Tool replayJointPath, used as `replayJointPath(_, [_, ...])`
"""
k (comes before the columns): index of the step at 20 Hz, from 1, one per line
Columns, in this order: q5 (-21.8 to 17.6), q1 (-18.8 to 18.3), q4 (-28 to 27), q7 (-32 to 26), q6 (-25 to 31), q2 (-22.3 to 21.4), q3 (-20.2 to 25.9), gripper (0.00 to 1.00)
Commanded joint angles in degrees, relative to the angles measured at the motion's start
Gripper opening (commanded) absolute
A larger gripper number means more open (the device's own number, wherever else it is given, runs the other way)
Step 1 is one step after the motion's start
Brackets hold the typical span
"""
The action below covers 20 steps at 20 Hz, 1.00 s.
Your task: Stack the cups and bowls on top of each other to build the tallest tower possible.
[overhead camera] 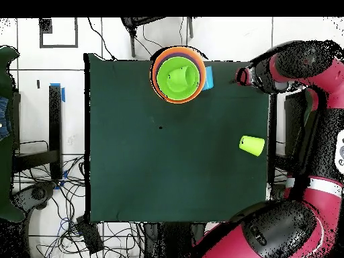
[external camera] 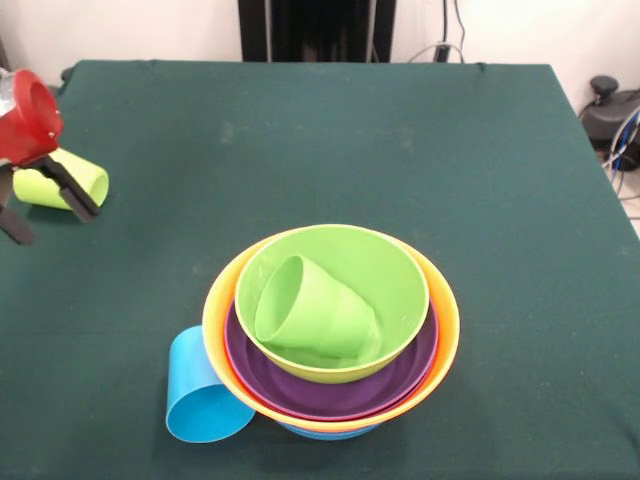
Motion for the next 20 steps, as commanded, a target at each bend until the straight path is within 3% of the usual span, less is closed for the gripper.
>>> replayJointPath(1, [-5.02, -0.47, -4.27, -11.74, 0.65, 2.46, -1.28, 1.0])
replayJointPath(6, [-7.49, -1.07, -9.47, -17.04, 4.02, 4.28, -0.1, 1.0])
replayJointPath(14, [-9.63, -0.21, -14.18, -18.73, 7.44, 6.4, 1.67, 1.0])
replayJointPath(20, [-15.02, 1.99, -20.11, -19.44, 10.6, 8.74, 6.21, 1.0])
